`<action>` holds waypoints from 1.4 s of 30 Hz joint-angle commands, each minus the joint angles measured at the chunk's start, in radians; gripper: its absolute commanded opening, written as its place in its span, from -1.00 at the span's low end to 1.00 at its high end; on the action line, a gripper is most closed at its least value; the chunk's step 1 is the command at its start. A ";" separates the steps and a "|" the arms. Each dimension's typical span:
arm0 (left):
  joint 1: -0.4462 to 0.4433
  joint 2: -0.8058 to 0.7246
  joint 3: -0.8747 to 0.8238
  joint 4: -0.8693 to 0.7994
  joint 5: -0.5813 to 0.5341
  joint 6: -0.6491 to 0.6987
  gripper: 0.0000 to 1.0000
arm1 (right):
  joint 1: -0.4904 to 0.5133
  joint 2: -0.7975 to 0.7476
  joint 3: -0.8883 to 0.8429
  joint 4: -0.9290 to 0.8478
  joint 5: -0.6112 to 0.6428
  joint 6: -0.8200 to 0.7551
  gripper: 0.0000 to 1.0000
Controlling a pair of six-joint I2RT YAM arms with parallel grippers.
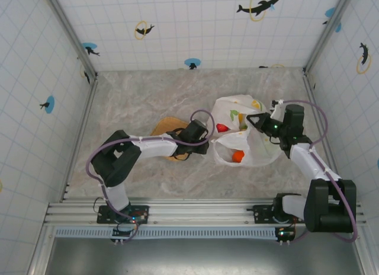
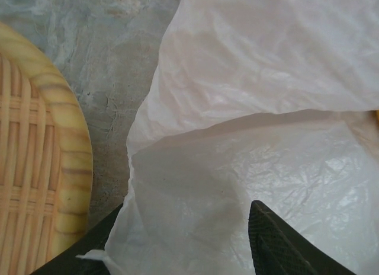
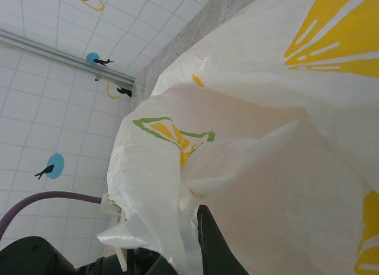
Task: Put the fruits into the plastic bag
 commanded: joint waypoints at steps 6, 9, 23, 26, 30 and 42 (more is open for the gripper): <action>0.000 0.039 0.017 0.049 0.031 -0.016 -0.29 | -0.007 0.008 -0.024 0.036 -0.011 -0.003 -1.00; 0.004 0.043 0.017 0.068 0.044 -0.021 -0.42 | -0.007 0.012 -0.023 0.038 -0.012 -0.001 -1.00; 0.019 -0.022 0.013 0.115 0.055 -0.029 -0.91 | -0.013 0.002 -0.029 0.016 0.005 -0.025 -1.00; 0.019 -0.035 0.023 0.111 0.060 -0.024 -1.00 | -0.012 0.007 -0.031 0.018 -0.001 -0.024 -1.00; 0.019 -0.047 0.024 0.109 0.058 -0.024 -1.00 | -0.013 0.006 -0.039 0.023 -0.001 -0.024 -1.00; 0.019 -0.109 0.032 0.092 0.051 -0.016 -1.00 | -0.033 -0.028 -0.010 -0.002 -0.003 -0.027 -1.00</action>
